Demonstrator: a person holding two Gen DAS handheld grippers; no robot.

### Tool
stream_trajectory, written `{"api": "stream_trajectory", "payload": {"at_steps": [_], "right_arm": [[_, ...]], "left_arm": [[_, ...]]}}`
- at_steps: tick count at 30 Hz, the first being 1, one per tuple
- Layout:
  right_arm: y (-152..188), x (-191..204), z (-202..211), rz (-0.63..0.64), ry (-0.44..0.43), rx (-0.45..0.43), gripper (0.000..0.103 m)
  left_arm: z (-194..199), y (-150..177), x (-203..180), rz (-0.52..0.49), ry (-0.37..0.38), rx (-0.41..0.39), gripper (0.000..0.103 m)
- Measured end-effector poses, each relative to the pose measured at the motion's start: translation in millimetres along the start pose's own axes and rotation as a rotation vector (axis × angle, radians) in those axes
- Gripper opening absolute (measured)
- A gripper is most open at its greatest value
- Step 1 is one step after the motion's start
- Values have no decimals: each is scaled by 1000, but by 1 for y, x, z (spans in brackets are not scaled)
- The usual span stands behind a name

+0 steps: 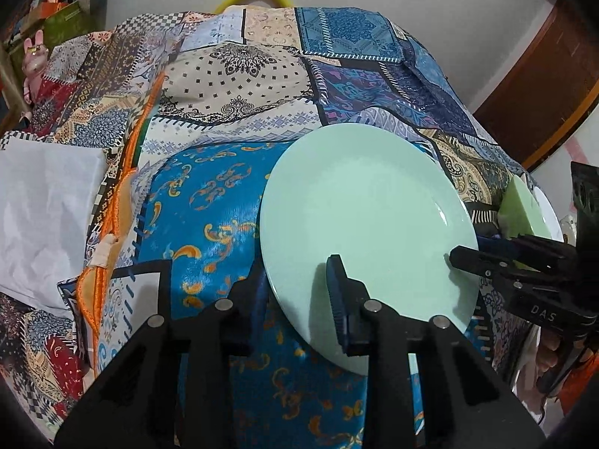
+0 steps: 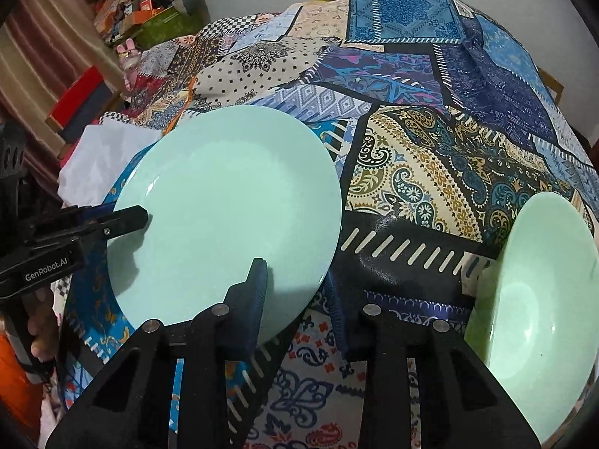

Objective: Organize plates and bowls
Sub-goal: 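Grasp the pale green plate rim with both tools and lift it, then carry the pale green plate with both tools toward the white plate stack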

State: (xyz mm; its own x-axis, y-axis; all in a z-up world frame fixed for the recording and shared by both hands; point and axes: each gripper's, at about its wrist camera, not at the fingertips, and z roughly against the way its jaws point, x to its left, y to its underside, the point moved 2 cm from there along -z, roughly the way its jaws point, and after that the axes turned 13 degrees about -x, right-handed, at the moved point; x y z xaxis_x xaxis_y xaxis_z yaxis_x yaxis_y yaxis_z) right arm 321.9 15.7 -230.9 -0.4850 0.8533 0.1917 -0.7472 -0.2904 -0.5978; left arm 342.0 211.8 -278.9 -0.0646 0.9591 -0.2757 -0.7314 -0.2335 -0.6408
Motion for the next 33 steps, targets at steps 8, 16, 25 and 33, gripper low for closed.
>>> {"api": "stream_trajectory", "payload": {"at_steps": [8,16,25,33], "right_arm": [[6,6,9,56,12,-14,28],[17,9,27,83,3,-31,27],[27,15,56,73,-16,-75,27],[33,16,91,58,-33,-135,27]], "left_arm": [[5,5,-7,-28,-34,1,30],[25,23,-16,-50,-51,1,31],[57,37,-27,-20,-43,-5,31],[96,44,-49,-46,-55,-54,31]]}}
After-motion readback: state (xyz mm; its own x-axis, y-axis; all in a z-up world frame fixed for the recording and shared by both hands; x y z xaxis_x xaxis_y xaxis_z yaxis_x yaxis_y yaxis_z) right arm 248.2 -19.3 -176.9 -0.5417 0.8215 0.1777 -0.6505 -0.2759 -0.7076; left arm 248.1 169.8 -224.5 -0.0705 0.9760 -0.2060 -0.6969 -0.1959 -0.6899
